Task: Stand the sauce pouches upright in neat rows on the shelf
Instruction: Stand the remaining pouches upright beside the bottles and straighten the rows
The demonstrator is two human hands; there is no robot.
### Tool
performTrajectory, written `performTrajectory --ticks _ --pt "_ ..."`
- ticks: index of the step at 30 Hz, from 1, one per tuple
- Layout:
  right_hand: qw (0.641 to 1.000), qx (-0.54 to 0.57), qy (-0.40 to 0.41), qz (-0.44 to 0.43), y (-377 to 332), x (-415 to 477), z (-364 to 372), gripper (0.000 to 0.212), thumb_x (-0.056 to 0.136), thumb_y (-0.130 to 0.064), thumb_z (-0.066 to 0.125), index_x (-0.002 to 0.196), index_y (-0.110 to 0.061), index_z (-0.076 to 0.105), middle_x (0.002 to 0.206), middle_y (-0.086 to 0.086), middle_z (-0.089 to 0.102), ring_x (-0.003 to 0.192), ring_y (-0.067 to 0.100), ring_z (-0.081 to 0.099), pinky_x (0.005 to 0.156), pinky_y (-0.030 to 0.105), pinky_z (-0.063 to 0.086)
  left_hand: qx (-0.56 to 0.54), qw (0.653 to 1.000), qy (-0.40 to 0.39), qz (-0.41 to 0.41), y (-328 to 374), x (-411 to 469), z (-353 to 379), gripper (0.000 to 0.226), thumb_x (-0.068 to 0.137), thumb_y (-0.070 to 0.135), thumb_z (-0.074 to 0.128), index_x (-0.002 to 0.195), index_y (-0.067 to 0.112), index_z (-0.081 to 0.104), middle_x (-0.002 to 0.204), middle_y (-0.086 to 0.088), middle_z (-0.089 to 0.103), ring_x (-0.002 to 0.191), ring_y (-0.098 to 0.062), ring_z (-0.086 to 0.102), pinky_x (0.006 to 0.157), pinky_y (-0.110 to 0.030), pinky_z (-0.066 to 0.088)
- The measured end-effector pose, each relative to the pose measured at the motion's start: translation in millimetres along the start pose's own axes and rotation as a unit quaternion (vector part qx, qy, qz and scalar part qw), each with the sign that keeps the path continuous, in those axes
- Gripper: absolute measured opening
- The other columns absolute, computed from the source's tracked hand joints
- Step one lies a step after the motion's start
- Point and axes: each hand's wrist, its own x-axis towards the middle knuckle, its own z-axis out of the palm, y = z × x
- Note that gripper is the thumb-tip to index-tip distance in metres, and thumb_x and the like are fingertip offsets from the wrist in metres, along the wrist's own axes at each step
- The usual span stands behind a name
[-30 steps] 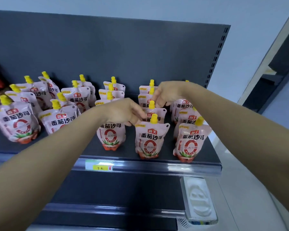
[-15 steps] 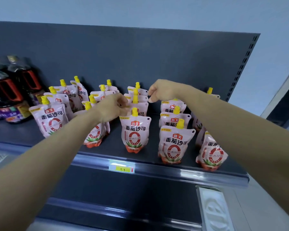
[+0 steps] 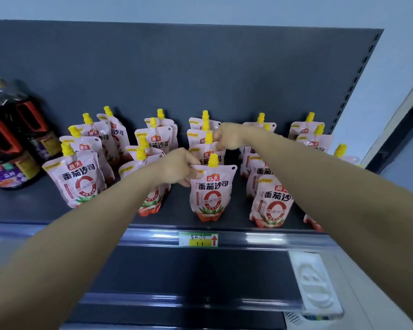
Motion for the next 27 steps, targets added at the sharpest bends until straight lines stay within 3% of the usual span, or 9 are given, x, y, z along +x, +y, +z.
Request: performTrajectory --ticks 2,4,7,12,13,15,17,22,27 --pt "1.0 -0.01 -0.004 -0.008 -2 3 0 0.03 0.094 -0.019 0.053 0.065 -0.012 0.049 0.07 0.001 0.043 0.08 0.021 0.042 0.053 0.023 0.031 0.001 0.999 -0.034 -0.001 -3 -2 -5 0.019 0.086 0.006 0.062 0.104 0.003 0.068 0.094 -0.005 0.071 0.086 -0.017 0.068 0.068 -0.023 0.059" --pt "1.0 0.002 -0.003 0.001 -3 6 -1 0.009 0.092 -0.018 0.056 0.091 -0.012 0.061 0.086 0.004 0.051 0.083 0.021 0.047 0.054 0.022 0.035 -0.002 0.998 -0.057 -0.001 -3 -4 -7 0.023 0.086 0.006 0.061 0.108 0.003 0.067 0.098 -0.004 0.07 0.087 -0.013 0.068 0.069 -0.023 0.059" --pt "1.0 0.015 -0.001 0.01 -2 8 -1 0.029 0.091 -0.016 0.057 0.117 -0.006 0.062 0.092 0.005 0.054 0.083 0.02 0.05 0.055 0.022 0.039 -0.008 0.997 -0.072 -0.001 -3 -3 -6 0.021 0.087 0.005 0.061 0.107 0.004 0.068 0.099 -0.005 0.07 0.086 -0.01 0.067 0.07 -0.023 0.059" --pt "0.999 0.039 0.002 0.036 4 6 0 0.028 0.09 -0.014 0.056 0.116 -0.005 0.063 0.07 -0.004 0.054 0.058 0.009 0.051 0.05 0.02 0.039 -0.015 0.998 -0.065 0.003 -3 -2 -6 0.026 0.087 0.004 0.06 0.112 0.006 0.066 0.098 0.001 0.069 0.088 -0.008 0.065 0.069 -0.021 0.058" --pt "0.999 0.039 -0.002 0.038 6 6 0 0.028 0.091 -0.016 0.055 0.116 -0.004 0.062 0.074 -0.001 0.058 0.061 0.011 0.055 0.052 0.021 0.041 -0.013 0.998 -0.066 0.003 -3 -2 -6 0.026 0.087 0.004 0.06 0.112 0.006 0.066 0.1 0.001 0.069 0.089 -0.009 0.065 0.07 -0.021 0.058" --pt "0.999 0.034 -0.022 0.026 8 4 0 0.032 0.096 -0.021 0.05 0.117 0.0 0.061 0.101 0.011 0.065 0.083 0.023 0.066 0.069 0.027 0.049 -0.013 0.998 -0.067 0.0 -3 -3 -6 0.027 0.087 0.005 0.06 0.113 0.006 0.066 0.102 0.0 0.068 0.092 -0.011 0.065 0.072 -0.022 0.058" --pt "0.998 0.046 -0.042 0.021 12 3 2 0.035 0.097 -0.022 0.05 0.119 0.003 0.059 0.121 0.017 0.059 0.091 0.029 0.069 0.082 0.033 0.053 -0.013 0.998 -0.065 -0.003 -2 -5 -6 0.027 0.087 0.005 0.06 0.114 0.006 0.065 0.103 0.0 0.068 0.092 -0.011 0.065 0.072 -0.02 0.058" --pt "0.994 0.101 -0.05 0.005 23 6 5 0.033 0.092 -0.02 0.058 0.114 0.005 0.06 0.123 0.018 0.057 0.057 0.011 0.069 0.053 0.018 0.054 -0.011 0.998 -0.06 -0.005 0 -8 -4 0.028 0.087 0.006 0.06 0.114 0.006 0.065 0.106 -0.001 0.068 0.099 -0.016 0.064 0.075 -0.023 0.057" --pt "0.992 0.115 -0.052 -0.006 24 1 7 0.032 0.093 -0.023 0.057 0.115 0.0 0.06 0.133 0.017 0.053 0.046 0.004 0.067 0.056 0.018 0.053 -0.004 0.999 -0.053 -0.007 1 -8 -4 0.027 0.086 0.004 0.06 0.113 0.002 0.065 0.109 -0.007 0.068 0.1 -0.019 0.064 0.075 -0.024 0.057"
